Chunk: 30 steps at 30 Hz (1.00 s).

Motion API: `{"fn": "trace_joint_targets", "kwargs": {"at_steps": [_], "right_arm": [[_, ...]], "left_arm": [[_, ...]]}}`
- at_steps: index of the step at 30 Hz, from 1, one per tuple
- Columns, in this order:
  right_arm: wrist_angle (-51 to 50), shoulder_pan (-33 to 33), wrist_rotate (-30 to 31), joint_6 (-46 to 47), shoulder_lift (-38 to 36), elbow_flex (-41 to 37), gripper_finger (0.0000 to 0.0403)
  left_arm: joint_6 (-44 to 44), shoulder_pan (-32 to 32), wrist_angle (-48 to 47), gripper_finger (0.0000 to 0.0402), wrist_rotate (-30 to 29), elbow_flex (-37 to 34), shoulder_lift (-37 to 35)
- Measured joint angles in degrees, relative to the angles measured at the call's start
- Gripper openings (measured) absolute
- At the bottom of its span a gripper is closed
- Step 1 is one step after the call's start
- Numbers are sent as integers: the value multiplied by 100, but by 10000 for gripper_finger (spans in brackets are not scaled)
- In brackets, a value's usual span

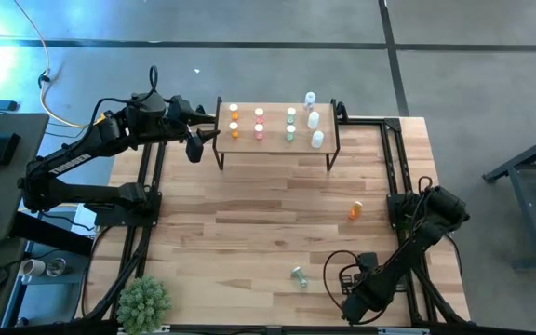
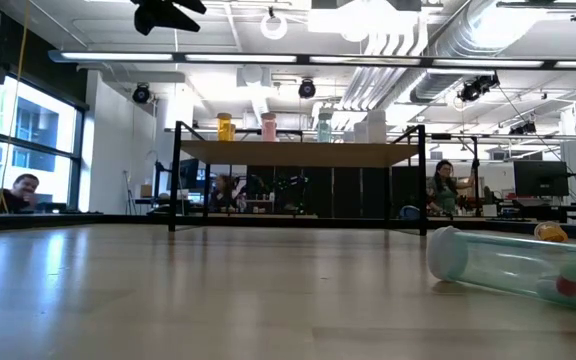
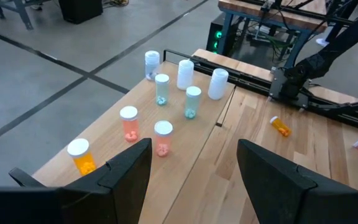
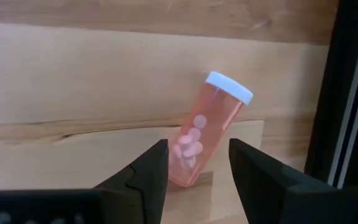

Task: Pick and place medicine bottles onto shelf by color
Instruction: Put the pink pill bottle on the shelf aligned with the pink pill bottle

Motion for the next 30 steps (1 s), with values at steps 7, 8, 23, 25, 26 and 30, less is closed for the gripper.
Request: {"fn": "trace_joint_targets", "kwargs": {"at_steps": [7, 8, 23, 25, 26, 30], "right_arm": [[-23, 6, -305, 77, 103, 0, 160], [-23, 5, -304, 78, 108, 0, 160], [740, -54, -440, 96, 98, -433, 160], [765, -48, -418, 89, 98, -439, 160], [771, -49, -418, 85, 102, -439, 158], [830, -51, -389, -47, 106, -444, 132]], "left_arm": [[-1, 2, 4, 227, 0, 0, 0], [-1, 1, 4, 227, 0, 0, 0], [-59, 2, 1, 227, 0, 0, 0], [-58, 0, 1, 227, 0, 0, 0], [-58, 2, 1, 227, 0, 0, 0], [-58, 1, 4, 227, 0, 0, 0]]}}
